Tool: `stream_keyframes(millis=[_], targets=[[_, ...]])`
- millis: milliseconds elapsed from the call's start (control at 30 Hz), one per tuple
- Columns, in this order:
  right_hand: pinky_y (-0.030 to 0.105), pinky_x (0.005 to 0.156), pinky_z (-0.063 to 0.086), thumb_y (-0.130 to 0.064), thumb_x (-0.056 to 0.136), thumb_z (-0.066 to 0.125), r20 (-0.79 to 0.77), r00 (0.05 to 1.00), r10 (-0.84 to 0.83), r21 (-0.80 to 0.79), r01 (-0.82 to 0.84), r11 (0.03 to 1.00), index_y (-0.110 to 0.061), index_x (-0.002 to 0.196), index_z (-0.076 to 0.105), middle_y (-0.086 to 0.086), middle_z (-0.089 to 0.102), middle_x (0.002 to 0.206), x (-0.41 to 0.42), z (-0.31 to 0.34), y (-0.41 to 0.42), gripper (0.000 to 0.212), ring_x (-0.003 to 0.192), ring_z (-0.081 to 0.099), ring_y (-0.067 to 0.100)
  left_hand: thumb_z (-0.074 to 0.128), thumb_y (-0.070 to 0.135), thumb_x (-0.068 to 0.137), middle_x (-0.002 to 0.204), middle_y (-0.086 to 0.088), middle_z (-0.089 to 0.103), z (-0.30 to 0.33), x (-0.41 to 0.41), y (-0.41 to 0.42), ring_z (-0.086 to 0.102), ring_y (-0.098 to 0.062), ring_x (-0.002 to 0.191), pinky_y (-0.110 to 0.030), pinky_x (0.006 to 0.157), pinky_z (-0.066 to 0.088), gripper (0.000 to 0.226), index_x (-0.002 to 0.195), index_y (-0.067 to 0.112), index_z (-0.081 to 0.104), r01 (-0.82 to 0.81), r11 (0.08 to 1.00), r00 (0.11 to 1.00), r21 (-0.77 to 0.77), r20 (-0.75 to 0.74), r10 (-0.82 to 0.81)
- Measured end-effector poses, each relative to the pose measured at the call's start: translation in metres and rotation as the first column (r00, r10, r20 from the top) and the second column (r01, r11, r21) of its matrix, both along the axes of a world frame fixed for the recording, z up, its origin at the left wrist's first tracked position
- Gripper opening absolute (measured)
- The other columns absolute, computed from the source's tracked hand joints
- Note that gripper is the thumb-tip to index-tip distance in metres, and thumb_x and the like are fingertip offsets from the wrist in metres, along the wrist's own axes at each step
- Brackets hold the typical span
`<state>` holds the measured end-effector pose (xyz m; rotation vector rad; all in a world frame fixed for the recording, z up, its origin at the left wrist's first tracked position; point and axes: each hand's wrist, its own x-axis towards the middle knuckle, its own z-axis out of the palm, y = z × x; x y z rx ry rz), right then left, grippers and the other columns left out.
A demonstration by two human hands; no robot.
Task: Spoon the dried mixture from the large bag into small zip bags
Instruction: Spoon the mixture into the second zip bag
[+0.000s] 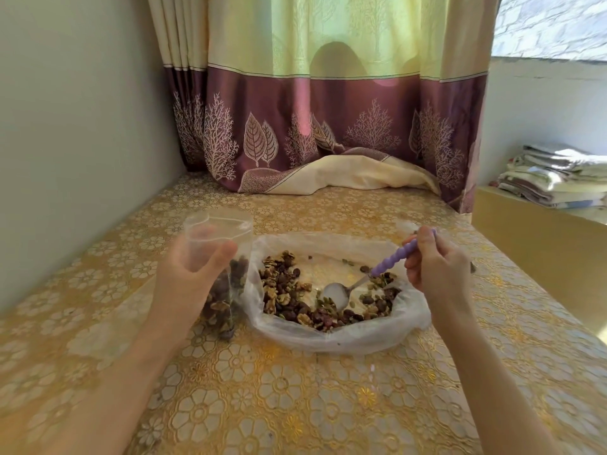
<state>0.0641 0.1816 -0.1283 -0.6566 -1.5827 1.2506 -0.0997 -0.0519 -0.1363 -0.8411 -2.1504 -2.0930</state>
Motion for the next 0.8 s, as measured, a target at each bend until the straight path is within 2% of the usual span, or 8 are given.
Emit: stream_keyframes(millis=[67, 133, 233, 333, 467, 667, 800], targets=[[0.016, 0.036, 0.032, -0.029, 0.101, 0.043, 0.027, 0.998, 0.056, -0.06, -0.055, 0.997, -0.011, 0.061, 0.06, -0.004, 0.055, 0.045, 0.0, 0.0, 0.0, 0.047, 0.037, 0.042, 0.006, 0.065, 0.058, 0.061, 0.09, 0.029, 0.066, -0.002, 0.002, 0.002, 0.061, 0.014, 0.081, -0.013, 0.067, 0.049, 0.057, 0.108, 0.027, 0.06, 0.013, 0.997, 0.998, -0.07, -0.067, -0.018], [0.015, 0.034, 0.03, -0.028, 0.101, 0.044, 0.046, 0.994, 0.098, -0.129, -0.091, 0.987, -0.008, 0.063, 0.06, -0.005, 0.053, 0.042, -0.001, 0.0, -0.001, 0.046, 0.035, 0.04, 0.005, 0.066, 0.054, 0.063, 0.09, 0.029, 0.066, -0.004, 0.003, 0.003, 0.061, 0.012, 0.081, -0.008, 0.063, 0.047, 0.054, 0.105, 0.021, 0.062, 0.021, 0.992, 0.991, -0.127, -0.127, -0.038], [0.014, 0.031, 0.029, -0.027, 0.1, 0.045, 0.067, 0.986, 0.153, -0.219, -0.135, 0.966, -0.003, 0.068, 0.062, -0.003, 0.054, 0.042, -0.002, 0.0, -0.002, 0.044, 0.033, 0.041, 0.004, 0.068, 0.049, 0.065, 0.091, 0.016, 0.07, -0.007, 0.003, 0.005, 0.064, 0.006, 0.083, -0.007, 0.065, 0.048, 0.056, 0.112, 0.02, 0.06, 0.036, 0.987, 0.987, -0.159, -0.148, -0.06], [0.016, 0.031, 0.03, -0.027, 0.1, 0.046, 0.108, 0.974, 0.198, -0.27, -0.163, 0.949, -0.001, 0.068, 0.063, 0.002, 0.056, 0.044, -0.004, -0.001, -0.004, 0.045, 0.033, 0.045, 0.008, 0.068, 0.048, 0.064, 0.101, 0.014, 0.066, -0.011, -0.001, 0.007, 0.064, 0.003, 0.086, -0.012, 0.07, 0.047, 0.069, 0.126, 0.022, 0.05, 0.034, 0.98, 0.988, -0.194, -0.142, -0.063], [0.017, 0.032, 0.032, -0.026, 0.1, 0.045, 0.12, 0.973, 0.196, -0.294, -0.154, 0.943, 0.001, 0.068, 0.063, 0.005, 0.057, 0.044, -0.004, -0.002, -0.006, 0.046, 0.034, 0.047, 0.009, 0.068, 0.052, 0.062, 0.108, 0.014, 0.061, -0.018, -0.003, 0.007, 0.058, 0.005, 0.094, -0.015, 0.077, 0.043, 0.079, 0.132, 0.027, 0.042, 0.031, 0.969, 0.985, -0.246, -0.159, -0.071], [0.017, 0.032, 0.031, -0.024, 0.101, 0.043, 0.07, 0.99, 0.123, -0.349, -0.091, 0.933, -0.003, 0.06, 0.062, 0.004, 0.054, 0.043, -0.003, -0.003, -0.003, 0.049, 0.037, 0.044, 0.011, 0.067, 0.057, 0.06, 0.091, 0.013, 0.062, -0.02, -0.004, 0.005, 0.057, 0.007, 0.082, -0.014, 0.068, 0.04, 0.078, 0.131, 0.036, 0.04, -0.04, 0.949, 0.976, -0.311, -0.217, -0.03], [0.018, 0.033, 0.031, -0.024, 0.101, 0.043, -0.013, 0.998, 0.065, -0.364, -0.065, 0.929, -0.003, 0.061, 0.061, 0.004, 0.054, 0.046, -0.003, -0.003, -0.002, 0.049, 0.038, 0.044, 0.012, 0.066, 0.058, 0.058, 0.086, 0.01, 0.061, -0.016, 0.002, 0.006, 0.058, 0.001, 0.078, -0.012, 0.062, 0.043, 0.056, 0.108, 0.05, 0.042, 0.037, 0.929, 0.955, -0.368, -0.26, -0.14]])
